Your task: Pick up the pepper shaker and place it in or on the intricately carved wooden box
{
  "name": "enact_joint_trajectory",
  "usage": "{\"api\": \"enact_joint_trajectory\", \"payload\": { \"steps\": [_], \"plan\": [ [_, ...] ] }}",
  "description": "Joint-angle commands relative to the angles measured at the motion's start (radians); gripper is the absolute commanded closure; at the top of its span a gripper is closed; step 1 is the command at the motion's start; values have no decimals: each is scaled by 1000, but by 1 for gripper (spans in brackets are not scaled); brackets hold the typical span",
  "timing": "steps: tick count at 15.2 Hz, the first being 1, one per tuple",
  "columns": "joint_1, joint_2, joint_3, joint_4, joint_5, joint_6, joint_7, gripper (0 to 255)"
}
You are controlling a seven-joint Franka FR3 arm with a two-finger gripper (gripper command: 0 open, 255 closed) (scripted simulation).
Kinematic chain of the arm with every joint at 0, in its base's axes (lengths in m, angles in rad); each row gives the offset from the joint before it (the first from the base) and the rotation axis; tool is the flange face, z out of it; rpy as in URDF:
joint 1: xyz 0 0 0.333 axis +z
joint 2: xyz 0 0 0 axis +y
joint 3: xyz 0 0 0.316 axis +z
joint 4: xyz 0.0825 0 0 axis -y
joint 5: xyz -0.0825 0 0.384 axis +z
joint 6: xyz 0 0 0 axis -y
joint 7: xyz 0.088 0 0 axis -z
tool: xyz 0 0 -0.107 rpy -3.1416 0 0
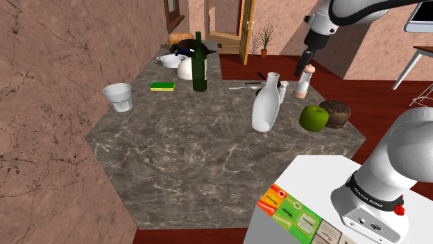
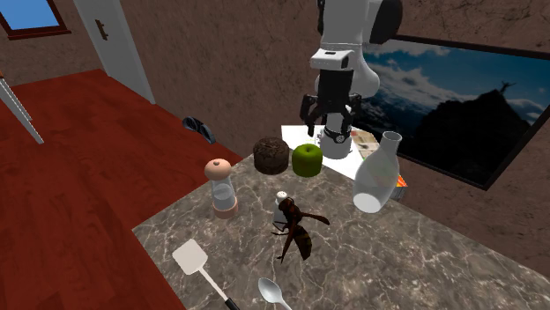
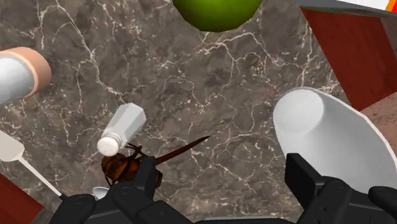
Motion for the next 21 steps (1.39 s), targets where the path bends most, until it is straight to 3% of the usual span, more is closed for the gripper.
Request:
{"api": "enact_joint_trajectory", "payload": {
  "steps": [1, 7, 12, 21],
  "plan": [
    [11, 61, -53, 5, -2, 72, -68, 0],
    [74, 267, -212, 61, 63, 255, -292, 0],
    [159, 486, -350, 155, 254, 370, -555, 0],
    [177, 632, -366, 164, 429, 463, -694, 0]
  ]
}}
